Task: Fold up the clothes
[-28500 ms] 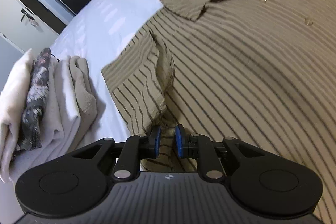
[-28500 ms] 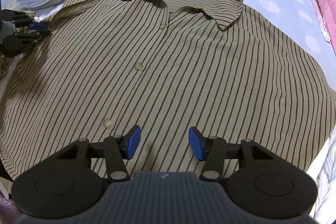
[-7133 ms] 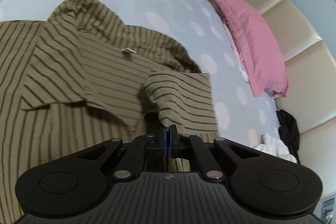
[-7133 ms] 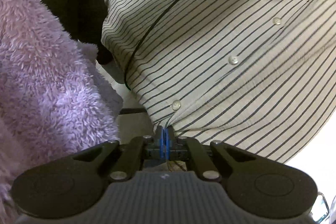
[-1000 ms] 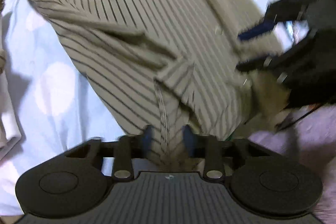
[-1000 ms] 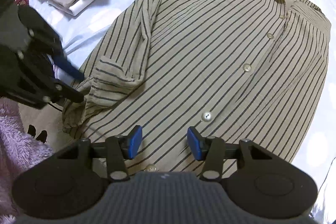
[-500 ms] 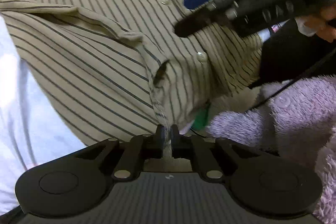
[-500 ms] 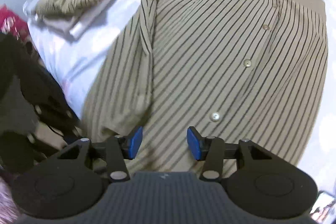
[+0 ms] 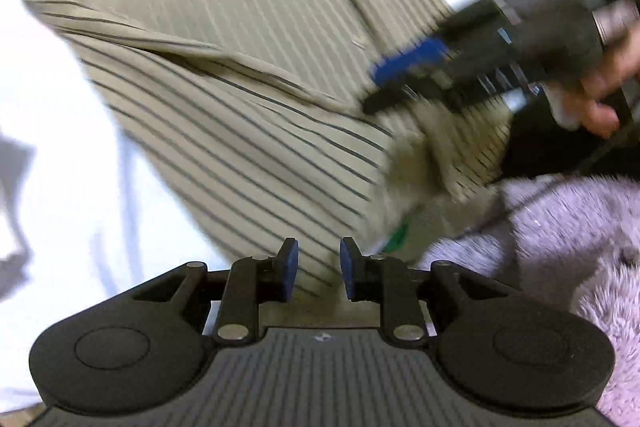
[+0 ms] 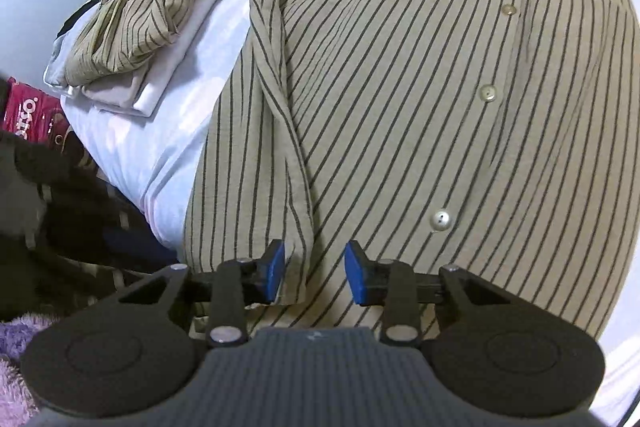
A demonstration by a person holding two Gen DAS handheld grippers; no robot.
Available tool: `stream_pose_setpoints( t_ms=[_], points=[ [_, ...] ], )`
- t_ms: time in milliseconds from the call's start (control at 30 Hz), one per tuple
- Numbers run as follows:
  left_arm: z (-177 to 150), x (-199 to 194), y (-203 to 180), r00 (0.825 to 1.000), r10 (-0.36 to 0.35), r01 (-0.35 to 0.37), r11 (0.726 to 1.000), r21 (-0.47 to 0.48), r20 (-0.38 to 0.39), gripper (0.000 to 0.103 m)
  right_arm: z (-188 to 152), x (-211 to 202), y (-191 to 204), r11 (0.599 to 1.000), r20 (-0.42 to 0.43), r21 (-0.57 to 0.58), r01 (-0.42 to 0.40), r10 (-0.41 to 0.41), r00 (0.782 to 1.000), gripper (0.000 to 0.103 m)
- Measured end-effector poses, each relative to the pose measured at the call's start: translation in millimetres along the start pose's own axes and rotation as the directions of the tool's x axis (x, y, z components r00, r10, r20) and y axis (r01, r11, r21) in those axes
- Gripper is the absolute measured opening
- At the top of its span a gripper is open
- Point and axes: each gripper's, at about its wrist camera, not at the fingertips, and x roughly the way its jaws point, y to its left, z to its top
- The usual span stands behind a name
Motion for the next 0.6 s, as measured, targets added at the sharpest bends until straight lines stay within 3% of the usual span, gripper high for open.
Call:
stream_pose_setpoints(
  t_ms=[67, 200, 300, 433, 600],
  points=[
    [8, -10, 15, 1.000, 0.019, -0.019, 1.000, -0.023, 0.016, 0.020, 0, 3, 1, 1.000, -0.006, -0.003, -0.004, 0.004, 1.000, 0.037],
    [28, -27, 45, 0.997, 0.067, -0.064, 0.996, -0.064, 0.048, 0.022, 0, 18, 4, 1.000, -0.040, -0.001, -0.003, 0.003, 0.999, 0.016],
    [46, -36, 71, 0.989, 0.128, -0.120, 0.988, -0.102, 0.071, 0.022, -2, 29, 10, 1.000, -0.061, -0.024, 0.015, -0.017, 0.998, 0.007],
    [75, -46, 108, 0.969, 0.203, -0.174, 0.966, -0.194, 0.144, 0.022, -6, 41, 20, 0.992, -0.082, -0.103, 0.075, -0.083, 0.993, 0.005],
    [119, -64, 163, 0.930, 0.268, -0.173, 0.922, -0.346, 0.250, 0.023, -8, 47, 18, 0.991, -0.097, -0.111, 0.074, -0.085, 0.992, 0.005]
  ],
)
